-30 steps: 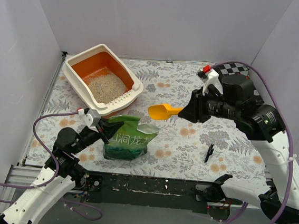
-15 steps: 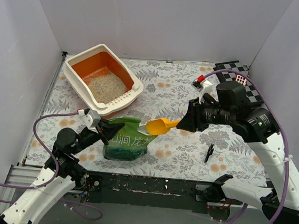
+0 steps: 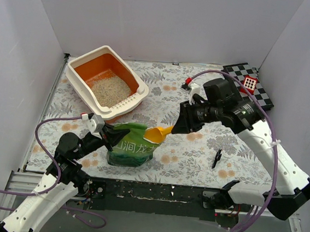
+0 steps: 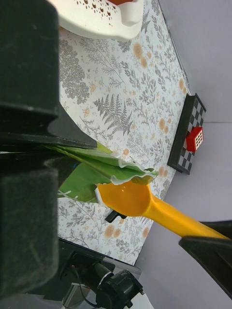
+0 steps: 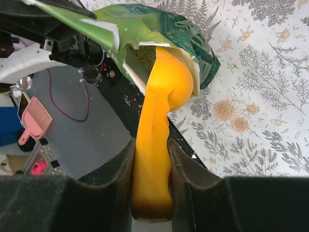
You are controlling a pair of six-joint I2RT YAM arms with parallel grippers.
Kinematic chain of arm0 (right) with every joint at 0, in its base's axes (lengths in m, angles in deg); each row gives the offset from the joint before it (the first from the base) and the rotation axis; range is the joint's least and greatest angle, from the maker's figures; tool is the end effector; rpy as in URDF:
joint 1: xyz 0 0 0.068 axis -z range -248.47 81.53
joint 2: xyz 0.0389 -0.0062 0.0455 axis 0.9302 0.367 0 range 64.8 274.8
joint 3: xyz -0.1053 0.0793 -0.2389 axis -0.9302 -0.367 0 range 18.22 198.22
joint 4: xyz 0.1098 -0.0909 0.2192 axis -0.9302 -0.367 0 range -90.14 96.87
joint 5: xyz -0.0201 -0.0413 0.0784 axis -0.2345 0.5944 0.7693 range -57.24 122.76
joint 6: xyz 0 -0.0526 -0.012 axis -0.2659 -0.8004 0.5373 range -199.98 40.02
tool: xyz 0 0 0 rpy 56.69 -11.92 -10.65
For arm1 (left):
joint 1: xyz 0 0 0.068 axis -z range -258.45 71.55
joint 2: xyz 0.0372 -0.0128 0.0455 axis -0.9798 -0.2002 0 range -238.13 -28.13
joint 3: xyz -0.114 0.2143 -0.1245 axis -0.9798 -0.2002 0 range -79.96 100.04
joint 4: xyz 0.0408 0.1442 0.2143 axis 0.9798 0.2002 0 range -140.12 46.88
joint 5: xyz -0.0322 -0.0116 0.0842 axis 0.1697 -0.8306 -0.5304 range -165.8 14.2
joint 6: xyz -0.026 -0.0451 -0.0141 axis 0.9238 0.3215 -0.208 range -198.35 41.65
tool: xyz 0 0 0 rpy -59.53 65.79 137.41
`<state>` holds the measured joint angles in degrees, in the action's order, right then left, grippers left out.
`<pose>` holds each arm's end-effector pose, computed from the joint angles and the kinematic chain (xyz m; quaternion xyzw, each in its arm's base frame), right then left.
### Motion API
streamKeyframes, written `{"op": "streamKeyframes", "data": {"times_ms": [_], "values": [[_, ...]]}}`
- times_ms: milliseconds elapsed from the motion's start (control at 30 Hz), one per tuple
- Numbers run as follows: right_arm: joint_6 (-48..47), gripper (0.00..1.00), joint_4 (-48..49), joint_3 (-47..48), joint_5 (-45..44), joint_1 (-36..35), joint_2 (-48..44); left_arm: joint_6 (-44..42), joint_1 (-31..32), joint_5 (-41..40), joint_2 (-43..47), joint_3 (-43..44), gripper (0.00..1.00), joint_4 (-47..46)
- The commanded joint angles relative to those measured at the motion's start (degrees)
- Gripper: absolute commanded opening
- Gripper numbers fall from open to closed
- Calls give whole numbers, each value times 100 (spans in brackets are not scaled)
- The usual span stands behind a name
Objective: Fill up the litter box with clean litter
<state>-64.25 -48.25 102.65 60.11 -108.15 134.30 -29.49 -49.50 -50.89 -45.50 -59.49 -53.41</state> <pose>0.1662 0.1592 0.4137 -0.2803 0.8414 0.3801 0.2626 0.0935 -0.0688 0.2772 0.0458 0.6689 -0.5690 0.4761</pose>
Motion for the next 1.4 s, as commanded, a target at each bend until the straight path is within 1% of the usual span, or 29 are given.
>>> {"op": "streamKeyframes", "data": {"times_ms": [0,367,467,533,667,733,867,967,1133,1200,1367], "values": [[-43,1,-8,31,104,-224,389,1,-21,58,32,36,0,-277],[545,1,334,-487,-467,-628,1513,-61,-21,-39,-21,62,0,-198],[668,1,650,-803,-424,-637,1961,-87,-21,-47,-30,71,0,-163],[826,1,1098,-1102,-240,-646,2181,-96,-21,-56,-30,71,0,-155],[1107,1,2449,-1761,497,-637,2656,-105,-21,-82,23,80,0,-119],[1309,1,3275,-2147,962,-629,2788,-105,-21,-109,40,80,0,-84],[2064,1,5277,-2859,1772,-646,2912,-114,-21,-153,75,80,0,-49],[2723,1,6614,-3264,1966,-699,2973,-131,-21,-223,93,80,0,-31],[3874,1,8803,-3985,1976,-743,2947,-175,-21,-223,23,106,0,21],[4131,1,9306,-4179,2002,-734,2877,-184,-12,-197,-4,115,0,48],[4395,1,9817,-4417,2011,-725,2535,-193,-21,-223,-30,115,0,83]]}}
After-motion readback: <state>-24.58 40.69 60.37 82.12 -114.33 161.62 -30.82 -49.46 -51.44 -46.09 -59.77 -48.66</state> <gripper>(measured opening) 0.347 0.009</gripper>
